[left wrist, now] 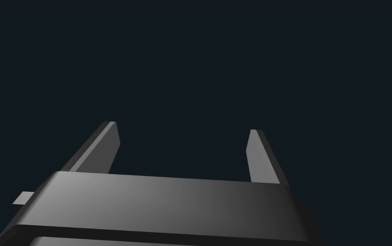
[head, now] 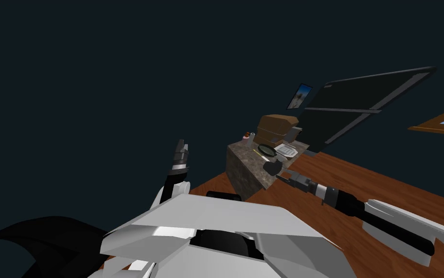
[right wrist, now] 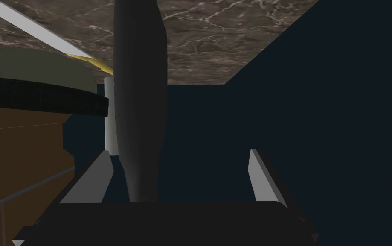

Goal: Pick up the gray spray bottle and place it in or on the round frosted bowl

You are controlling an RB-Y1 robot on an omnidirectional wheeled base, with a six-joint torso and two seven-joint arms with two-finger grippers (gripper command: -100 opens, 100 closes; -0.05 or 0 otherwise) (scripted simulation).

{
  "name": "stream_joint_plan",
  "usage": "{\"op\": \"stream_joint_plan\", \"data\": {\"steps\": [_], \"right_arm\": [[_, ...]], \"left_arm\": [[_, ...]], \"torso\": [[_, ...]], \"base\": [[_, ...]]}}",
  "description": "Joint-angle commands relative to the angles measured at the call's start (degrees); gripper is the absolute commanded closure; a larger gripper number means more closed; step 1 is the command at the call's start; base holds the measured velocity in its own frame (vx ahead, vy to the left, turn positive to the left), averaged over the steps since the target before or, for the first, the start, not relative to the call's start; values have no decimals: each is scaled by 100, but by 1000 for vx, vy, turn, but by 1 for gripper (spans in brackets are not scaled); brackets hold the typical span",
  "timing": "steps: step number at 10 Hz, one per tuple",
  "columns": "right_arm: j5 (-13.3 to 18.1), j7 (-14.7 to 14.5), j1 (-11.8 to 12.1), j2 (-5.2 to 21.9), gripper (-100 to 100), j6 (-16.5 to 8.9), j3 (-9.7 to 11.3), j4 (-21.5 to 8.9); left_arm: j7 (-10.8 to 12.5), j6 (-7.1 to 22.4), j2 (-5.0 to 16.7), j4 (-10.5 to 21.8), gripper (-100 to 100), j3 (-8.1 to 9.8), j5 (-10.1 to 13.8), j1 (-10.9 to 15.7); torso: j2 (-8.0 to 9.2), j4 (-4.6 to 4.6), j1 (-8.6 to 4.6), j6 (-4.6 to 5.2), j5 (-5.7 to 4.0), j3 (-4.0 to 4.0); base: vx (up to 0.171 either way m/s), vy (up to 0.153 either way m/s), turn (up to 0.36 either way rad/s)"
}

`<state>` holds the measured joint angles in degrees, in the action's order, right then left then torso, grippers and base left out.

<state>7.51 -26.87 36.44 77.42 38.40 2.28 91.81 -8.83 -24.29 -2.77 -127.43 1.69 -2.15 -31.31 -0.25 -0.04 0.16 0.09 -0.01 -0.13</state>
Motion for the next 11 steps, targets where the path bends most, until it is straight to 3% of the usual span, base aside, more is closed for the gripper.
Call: {"op": "stream_joint_plan", "data": {"steps": [1,3,11], "right_arm": [[-62,-192,145,43,-100,175,-10,39],[-90,-285,210,61,-100,259,-5,53],[-90,-285,210,61,-100,259,-5,53]], "left_arm": [[0,0,0,0,0,0,0,0],[0,0,0,0,0,0,0,0],[0,0,1,0,0,0,0,2]], "torso": [[0,0,0,0,0,0],[-8,-3,9,-3,4,-6],[13,2,-25,-8,-4,6]], "base": [[89,96,-297],[51,56,-173],[-2,-2,6]]}}
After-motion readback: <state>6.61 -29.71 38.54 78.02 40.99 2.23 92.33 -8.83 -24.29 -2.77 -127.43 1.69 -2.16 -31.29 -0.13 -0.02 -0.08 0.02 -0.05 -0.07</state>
